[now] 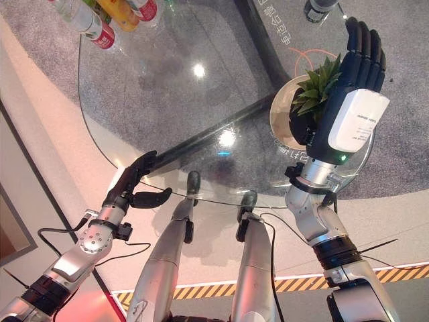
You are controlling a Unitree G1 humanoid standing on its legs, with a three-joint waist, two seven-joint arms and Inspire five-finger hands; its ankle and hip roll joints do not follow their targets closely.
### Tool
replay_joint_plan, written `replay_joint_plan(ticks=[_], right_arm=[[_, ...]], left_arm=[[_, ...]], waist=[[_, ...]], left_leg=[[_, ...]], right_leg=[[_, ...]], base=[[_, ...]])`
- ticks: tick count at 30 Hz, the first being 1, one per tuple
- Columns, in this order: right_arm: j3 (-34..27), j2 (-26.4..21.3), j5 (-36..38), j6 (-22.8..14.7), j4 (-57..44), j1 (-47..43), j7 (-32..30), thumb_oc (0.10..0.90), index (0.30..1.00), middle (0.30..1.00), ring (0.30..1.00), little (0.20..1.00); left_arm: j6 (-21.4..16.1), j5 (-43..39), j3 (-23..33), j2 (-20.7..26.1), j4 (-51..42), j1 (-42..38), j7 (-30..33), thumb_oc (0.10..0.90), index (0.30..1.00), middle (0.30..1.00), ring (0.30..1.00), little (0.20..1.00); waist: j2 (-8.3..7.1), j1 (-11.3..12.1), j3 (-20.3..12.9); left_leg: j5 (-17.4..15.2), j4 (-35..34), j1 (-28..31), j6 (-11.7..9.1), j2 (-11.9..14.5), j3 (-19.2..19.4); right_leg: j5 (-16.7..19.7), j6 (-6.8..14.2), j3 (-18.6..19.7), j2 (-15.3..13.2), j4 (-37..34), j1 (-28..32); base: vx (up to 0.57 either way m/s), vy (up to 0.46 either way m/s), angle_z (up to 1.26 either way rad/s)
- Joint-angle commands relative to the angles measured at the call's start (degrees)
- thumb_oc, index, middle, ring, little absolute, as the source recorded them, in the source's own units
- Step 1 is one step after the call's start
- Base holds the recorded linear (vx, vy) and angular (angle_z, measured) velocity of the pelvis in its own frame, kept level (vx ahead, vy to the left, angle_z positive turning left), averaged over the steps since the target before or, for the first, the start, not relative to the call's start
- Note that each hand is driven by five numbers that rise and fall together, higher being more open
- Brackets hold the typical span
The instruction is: Pick up the fruit to the plate
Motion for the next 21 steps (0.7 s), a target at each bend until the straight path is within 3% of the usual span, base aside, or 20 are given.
replay_joint_plan(ticks=[1,7,21], right_arm=[[-3.2,-5.7,-6.1,-0.8,-9.1,-2.5,-3.0,0.8,0.9,0.9,0.9,0.9],[-2.7,-7.5,-6.3,0.6,-11.0,-2.3,-0.8,0.8,0.9,0.9,0.9,0.9],[-1.2,-6.6,0.8,-2.5,-9.0,-1.8,2.9,0.8,0.9,0.9,0.9,0.9]], left_arm=[[-4.6,2.6,2.7,-0.4,-5.9,2.7,0.1,0.8,0.9,0.9,0.9,0.9],[-4.9,2.6,3.1,-0.1,-6.0,3.2,0.1,0.8,0.9,0.9,0.9,0.9],[-4.5,2.7,2.2,-0.5,-5.2,2.4,0.4,0.8,0.9,0.9,0.9,0.9]], waist=[[-1.61,-0.5,-1.5],[-2.04,-0.5,-1.5],[-1.91,-0.6,-1.5]], left_leg=[[-11.8,11.4,2.7,2.8,-2.3,5.8],[-11.6,11.4,2.9,2.8,-2.3,5.9],[-11.9,12.5,1.0,2.6,-2.3,5.6]], right_leg=[[11.4,3.5,-1.7,3.6,-12.8,4.5],[11.4,3.3,-1.9,3.7,-12.8,4.8],[11.1,3.4,-1.8,3.6,-12.1,3.1]], base=[[0.0,0.0,0.0],[0.0,0.0,0.0],[0.0,0.0,0.01]])
